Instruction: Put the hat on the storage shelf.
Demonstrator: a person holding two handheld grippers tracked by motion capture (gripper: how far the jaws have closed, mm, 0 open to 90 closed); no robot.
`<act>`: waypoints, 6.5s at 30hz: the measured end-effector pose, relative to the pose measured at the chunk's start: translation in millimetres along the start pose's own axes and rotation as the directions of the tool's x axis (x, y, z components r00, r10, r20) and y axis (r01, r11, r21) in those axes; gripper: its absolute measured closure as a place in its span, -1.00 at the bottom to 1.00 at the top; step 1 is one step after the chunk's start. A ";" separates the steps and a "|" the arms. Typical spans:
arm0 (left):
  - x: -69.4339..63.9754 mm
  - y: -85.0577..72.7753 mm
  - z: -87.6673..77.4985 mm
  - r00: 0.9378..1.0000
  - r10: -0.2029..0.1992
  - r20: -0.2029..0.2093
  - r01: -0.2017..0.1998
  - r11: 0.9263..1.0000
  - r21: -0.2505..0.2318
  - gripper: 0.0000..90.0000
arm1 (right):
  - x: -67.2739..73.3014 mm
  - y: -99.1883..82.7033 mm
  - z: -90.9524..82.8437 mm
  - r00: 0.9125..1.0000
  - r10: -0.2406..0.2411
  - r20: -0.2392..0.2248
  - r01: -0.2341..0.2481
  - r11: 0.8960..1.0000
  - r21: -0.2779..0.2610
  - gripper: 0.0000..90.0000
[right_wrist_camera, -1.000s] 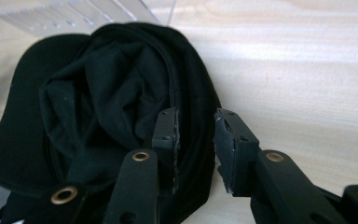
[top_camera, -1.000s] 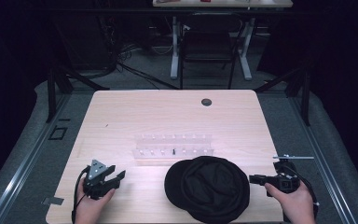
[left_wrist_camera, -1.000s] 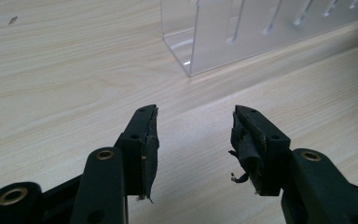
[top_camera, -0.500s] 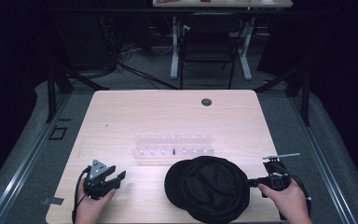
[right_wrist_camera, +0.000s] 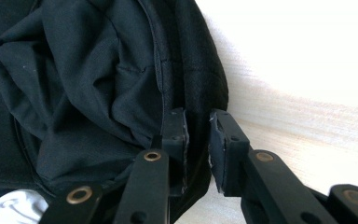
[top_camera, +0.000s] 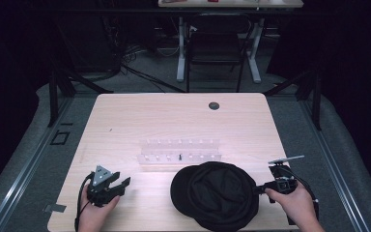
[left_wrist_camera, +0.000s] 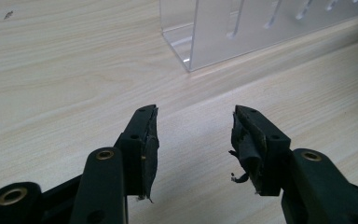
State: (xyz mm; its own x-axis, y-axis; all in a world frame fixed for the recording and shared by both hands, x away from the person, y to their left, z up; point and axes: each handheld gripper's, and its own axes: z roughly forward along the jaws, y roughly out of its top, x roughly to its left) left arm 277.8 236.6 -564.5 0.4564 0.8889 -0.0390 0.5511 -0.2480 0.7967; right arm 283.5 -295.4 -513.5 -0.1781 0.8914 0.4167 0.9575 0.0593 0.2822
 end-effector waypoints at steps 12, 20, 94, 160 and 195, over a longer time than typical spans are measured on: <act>-0.4 0.2 1.3 1.000 0.001 -0.001 -0.001 1.000 0.003 0.13 | -6.5 2.6 3.3 0.999 0.018 -0.026 -0.017 0.999 0.035 0.76; 0.6 0.0 0.7 1.000 0.000 -0.003 0.000 1.000 0.000 0.12 | -12.2 2.0 9.1 0.998 0.035 -0.054 -0.034 0.999 0.032 0.72; 2.8 -0.4 -0.6 1.000 -0.020 -0.015 0.019 1.000 -0.005 0.12 | 20.4 30.6 -44.8 0.872 0.109 -0.477 -0.082 0.994 0.077 0.96; 2.4 -0.4 0.0 1.000 -0.014 -0.016 0.014 1.000 -0.001 0.12 | 68.6 59.0 -124.9 0.759 -0.011 -0.652 -0.065 0.994 -0.093 0.96; 4.1 -0.2 -0.9 1.000 -0.019 -0.015 0.019 1.000 -0.009 0.12 | 114.8 117.9 -138.0 0.744 -0.078 -0.664 -0.059 0.982 -0.181 0.96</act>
State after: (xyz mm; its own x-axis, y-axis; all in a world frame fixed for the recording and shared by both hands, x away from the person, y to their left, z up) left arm 279.0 240.6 -564.3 0.4353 0.8991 -0.0455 0.5536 -0.2275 0.8011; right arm 344.6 -248.0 -313.2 -0.3578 0.3598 0.8617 0.9094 -0.0753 0.4090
